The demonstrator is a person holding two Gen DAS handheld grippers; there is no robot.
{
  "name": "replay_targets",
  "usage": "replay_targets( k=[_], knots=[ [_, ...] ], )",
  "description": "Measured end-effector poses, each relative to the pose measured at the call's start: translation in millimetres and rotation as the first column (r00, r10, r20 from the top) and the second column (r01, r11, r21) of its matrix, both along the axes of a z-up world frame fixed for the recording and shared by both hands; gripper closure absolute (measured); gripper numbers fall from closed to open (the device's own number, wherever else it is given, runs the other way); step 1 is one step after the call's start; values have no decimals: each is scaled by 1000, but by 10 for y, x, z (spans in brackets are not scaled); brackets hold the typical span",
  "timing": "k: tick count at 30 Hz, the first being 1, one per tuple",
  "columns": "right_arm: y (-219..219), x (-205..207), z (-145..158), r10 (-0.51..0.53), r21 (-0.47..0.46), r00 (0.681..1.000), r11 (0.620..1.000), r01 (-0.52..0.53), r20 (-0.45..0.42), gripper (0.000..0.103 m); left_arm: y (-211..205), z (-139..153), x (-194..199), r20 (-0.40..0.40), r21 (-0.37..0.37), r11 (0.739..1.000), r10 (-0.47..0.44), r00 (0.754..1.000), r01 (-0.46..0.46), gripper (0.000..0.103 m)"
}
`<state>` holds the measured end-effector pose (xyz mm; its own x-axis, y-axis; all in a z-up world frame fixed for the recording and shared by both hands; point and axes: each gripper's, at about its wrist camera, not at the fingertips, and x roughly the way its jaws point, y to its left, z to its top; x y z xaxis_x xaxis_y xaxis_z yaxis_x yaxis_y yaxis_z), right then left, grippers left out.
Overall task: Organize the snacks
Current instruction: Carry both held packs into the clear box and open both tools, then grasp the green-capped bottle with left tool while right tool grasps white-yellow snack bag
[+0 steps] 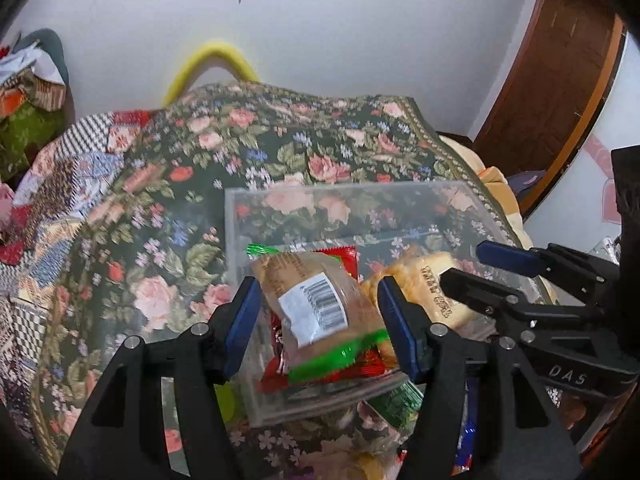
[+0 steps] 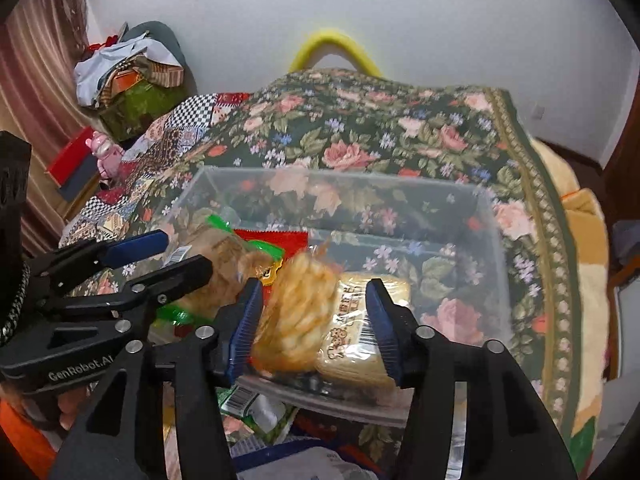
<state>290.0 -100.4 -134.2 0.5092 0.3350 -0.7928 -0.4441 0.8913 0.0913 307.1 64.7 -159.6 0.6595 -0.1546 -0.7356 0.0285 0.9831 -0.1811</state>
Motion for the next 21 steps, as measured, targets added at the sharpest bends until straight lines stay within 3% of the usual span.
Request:
replay_targets(
  k=[10, 21],
  knots=[
    [-265, -258, 407, -27, -6, 992, 1000, 28, 123, 49, 259, 409, -407, 76, 62, 997, 33, 997, -38, 38],
    [-787, -494, 389, -107, -39, 986, 993, 113, 130, 47, 689, 68, -706, -19, 83, 989, 121, 992, -119, 38]
  ],
)
